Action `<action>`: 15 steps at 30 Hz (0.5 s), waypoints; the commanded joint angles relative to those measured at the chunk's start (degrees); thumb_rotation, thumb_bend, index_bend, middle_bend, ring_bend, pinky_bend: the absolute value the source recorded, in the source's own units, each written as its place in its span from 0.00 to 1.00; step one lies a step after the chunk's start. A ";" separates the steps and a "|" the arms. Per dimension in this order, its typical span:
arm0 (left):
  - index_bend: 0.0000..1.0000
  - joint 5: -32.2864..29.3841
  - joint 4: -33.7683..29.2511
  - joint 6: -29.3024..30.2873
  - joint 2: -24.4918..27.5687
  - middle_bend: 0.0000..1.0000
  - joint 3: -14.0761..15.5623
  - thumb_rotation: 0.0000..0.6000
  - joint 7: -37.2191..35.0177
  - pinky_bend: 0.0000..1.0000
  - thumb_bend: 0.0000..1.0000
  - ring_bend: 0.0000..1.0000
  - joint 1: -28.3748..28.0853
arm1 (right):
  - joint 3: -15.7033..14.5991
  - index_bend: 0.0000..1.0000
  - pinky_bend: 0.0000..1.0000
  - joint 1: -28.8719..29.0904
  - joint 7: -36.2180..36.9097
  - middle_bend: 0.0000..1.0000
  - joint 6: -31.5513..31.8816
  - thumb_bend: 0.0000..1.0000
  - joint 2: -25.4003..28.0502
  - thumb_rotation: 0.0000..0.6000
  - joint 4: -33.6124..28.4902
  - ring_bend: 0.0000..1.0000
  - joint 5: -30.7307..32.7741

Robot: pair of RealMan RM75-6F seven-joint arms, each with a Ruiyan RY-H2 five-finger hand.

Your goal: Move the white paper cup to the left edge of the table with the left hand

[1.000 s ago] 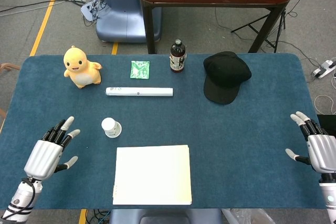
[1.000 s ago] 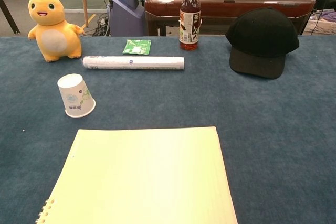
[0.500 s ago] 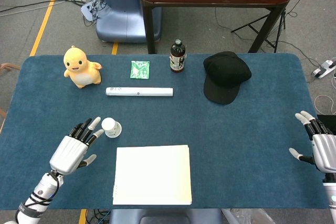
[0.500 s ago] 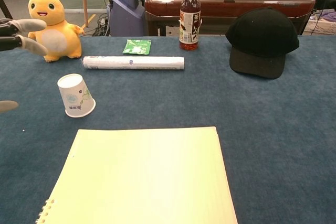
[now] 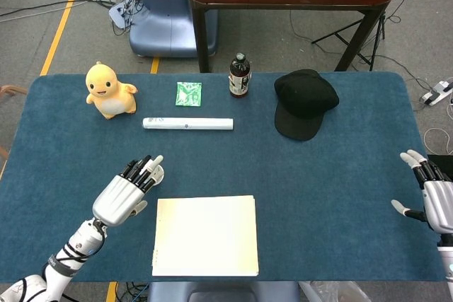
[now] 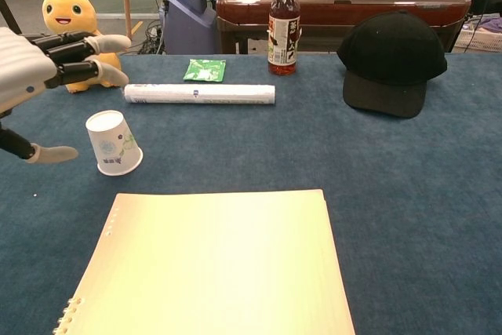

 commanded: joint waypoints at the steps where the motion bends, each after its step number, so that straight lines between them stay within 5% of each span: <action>1: 0.19 -0.56 1.04 -0.99 -0.60 0.00 -0.33 1.00 0.71 0.20 0.15 0.00 -0.96 | 0.03 0.15 0.37 -0.04 0.22 0.13 0.03 0.00 0.11 1.00 -0.04 0.14 -0.02; 15: 0.22 1.56 12.04 -2.48 -3.02 0.00 1.15 1.00 1.73 0.21 0.15 0.00 -4.99 | -0.35 0.15 0.37 0.01 1.13 0.13 -0.41 0.00 0.45 1.00 -0.05 0.14 -0.69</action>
